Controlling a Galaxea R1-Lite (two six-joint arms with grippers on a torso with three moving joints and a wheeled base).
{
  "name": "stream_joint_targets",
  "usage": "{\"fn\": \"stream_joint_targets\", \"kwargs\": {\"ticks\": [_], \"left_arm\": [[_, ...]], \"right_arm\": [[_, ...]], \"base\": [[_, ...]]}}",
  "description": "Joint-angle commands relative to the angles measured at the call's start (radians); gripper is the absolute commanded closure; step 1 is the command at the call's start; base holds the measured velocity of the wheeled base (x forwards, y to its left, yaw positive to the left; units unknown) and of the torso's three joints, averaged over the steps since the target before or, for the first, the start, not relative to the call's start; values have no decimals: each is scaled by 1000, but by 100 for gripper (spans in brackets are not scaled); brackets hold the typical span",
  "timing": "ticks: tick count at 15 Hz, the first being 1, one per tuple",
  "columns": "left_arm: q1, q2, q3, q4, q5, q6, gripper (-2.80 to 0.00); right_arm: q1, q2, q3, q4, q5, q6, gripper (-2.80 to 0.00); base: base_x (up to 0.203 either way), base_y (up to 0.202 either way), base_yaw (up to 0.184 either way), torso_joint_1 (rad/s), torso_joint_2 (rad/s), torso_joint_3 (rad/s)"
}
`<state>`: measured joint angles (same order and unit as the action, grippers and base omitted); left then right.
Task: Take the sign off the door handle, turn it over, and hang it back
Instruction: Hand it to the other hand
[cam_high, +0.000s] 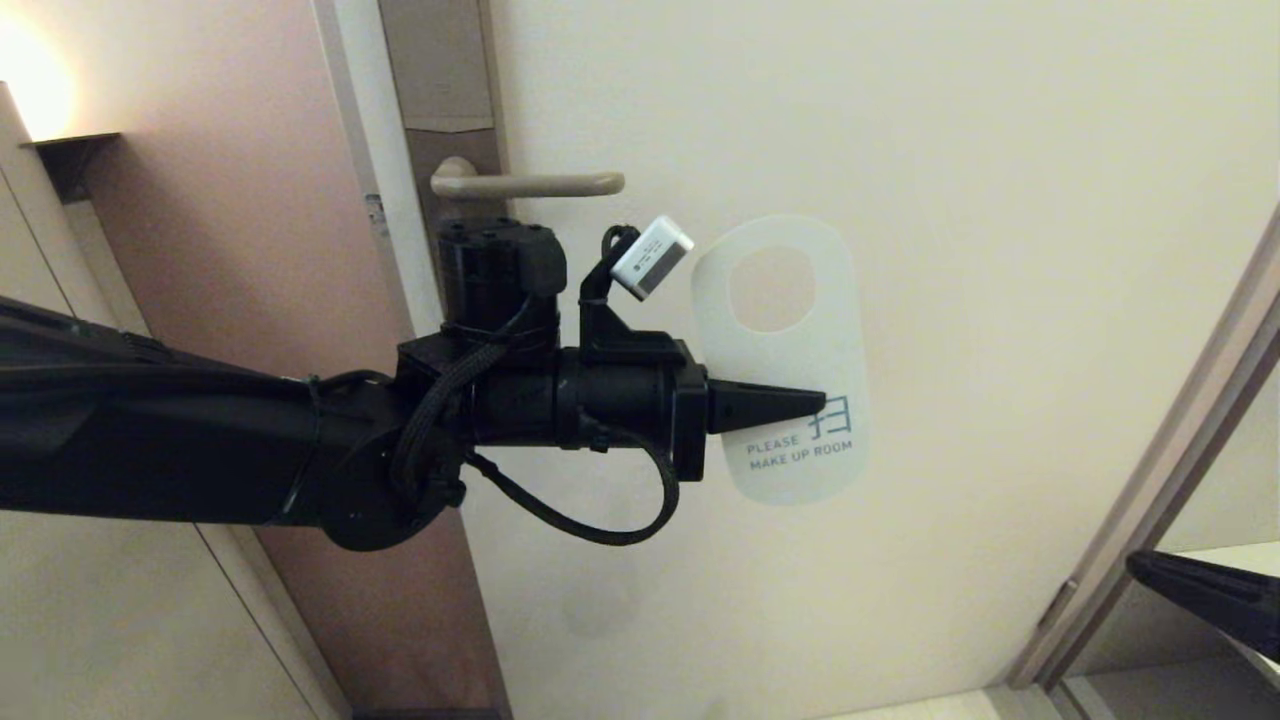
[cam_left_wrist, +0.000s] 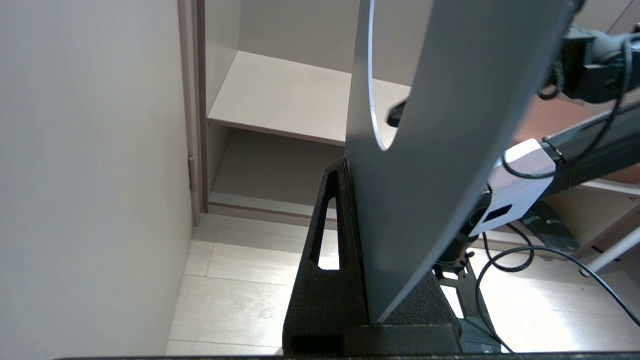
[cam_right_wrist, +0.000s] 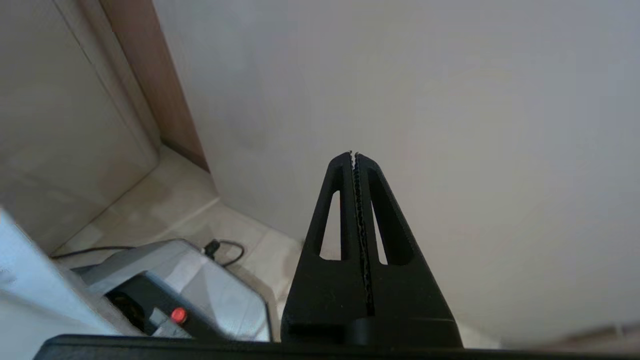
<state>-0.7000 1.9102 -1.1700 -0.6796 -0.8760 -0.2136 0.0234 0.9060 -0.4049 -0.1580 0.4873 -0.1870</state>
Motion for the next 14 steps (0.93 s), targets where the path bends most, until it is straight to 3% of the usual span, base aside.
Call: {"fn": "stream_joint_targets", "kwargs": {"ticks": [1,4,11,14], "left_arm": [[1,11,-8,-5,-5,-2,0],[1,27,-33,-3,-8,-3,0],[-1,83,-95,-19,-38,9,0],[-1,119,-132,-70,-45,12,0]], "right_arm": [[1,125,0,-92,10,-3,0],[39,228,-4,-231,43,-4,0],[117,399,-59,-379,49,6,0],[129,438,-66,-453,48,59,0]], "base": [[0,0,0,0,0,0],[0,0,0,0,0,0],[0,0,0,0,0,0],[0,0,0,0,0,0]]}}
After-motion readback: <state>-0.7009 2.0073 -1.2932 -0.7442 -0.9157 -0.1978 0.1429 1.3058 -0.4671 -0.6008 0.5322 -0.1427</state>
